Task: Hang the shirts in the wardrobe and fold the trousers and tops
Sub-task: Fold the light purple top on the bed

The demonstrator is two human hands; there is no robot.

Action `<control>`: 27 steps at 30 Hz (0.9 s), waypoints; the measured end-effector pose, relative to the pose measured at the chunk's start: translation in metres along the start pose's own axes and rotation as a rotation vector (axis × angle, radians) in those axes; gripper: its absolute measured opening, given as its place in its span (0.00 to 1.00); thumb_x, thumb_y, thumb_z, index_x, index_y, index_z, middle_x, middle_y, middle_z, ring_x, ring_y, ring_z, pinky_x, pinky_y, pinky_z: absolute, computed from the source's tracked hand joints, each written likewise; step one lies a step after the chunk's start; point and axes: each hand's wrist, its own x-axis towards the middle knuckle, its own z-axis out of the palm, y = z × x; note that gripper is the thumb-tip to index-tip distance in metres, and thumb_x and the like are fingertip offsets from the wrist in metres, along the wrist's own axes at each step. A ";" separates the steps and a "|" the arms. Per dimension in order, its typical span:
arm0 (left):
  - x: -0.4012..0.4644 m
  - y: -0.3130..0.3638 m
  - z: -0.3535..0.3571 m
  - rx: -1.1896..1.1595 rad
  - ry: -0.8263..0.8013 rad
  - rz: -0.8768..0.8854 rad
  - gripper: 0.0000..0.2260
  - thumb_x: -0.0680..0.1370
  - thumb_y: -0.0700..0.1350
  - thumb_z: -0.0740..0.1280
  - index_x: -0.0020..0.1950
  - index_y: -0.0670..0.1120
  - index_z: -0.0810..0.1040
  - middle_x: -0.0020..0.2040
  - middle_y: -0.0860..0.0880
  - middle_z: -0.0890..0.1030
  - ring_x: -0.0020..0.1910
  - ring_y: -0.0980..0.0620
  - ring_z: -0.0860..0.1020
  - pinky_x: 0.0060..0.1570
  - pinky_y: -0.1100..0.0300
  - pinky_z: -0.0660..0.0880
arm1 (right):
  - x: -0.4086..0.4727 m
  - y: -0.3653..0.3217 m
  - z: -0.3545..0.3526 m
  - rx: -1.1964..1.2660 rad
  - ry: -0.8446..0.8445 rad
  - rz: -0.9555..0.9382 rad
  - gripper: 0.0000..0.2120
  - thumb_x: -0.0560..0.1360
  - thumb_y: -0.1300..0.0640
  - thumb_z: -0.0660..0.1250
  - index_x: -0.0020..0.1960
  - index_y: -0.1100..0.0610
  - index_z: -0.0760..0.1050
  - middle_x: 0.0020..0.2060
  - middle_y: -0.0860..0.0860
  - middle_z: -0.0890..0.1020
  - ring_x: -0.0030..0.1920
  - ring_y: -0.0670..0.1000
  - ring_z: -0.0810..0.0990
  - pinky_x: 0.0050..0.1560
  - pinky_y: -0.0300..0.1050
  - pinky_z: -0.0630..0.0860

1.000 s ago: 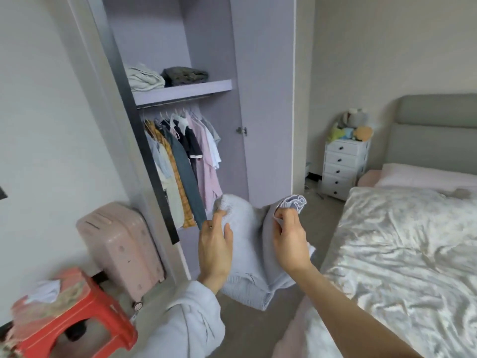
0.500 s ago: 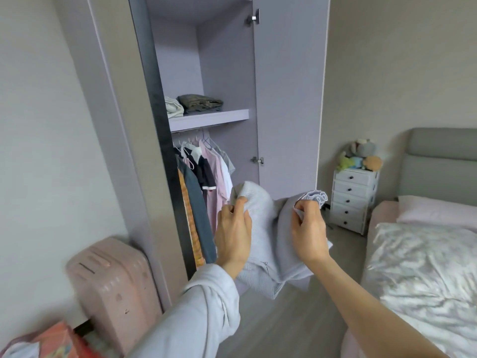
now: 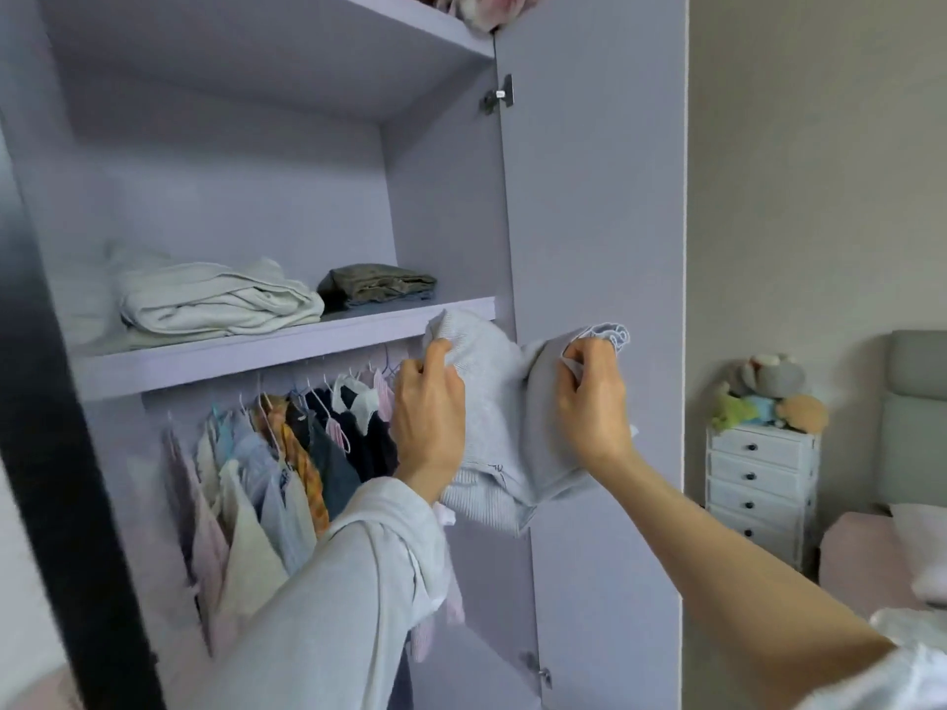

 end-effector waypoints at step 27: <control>0.431 -0.215 -0.117 0.690 0.736 -0.176 0.13 0.80 0.42 0.55 0.64 0.45 0.67 0.55 0.36 0.74 0.53 0.37 0.72 0.42 0.51 0.63 | 0.343 -0.131 0.454 0.863 -0.084 -0.314 0.08 0.75 0.70 0.56 0.41 0.59 0.62 0.41 0.54 0.70 0.39 0.48 0.68 0.40 0.30 0.63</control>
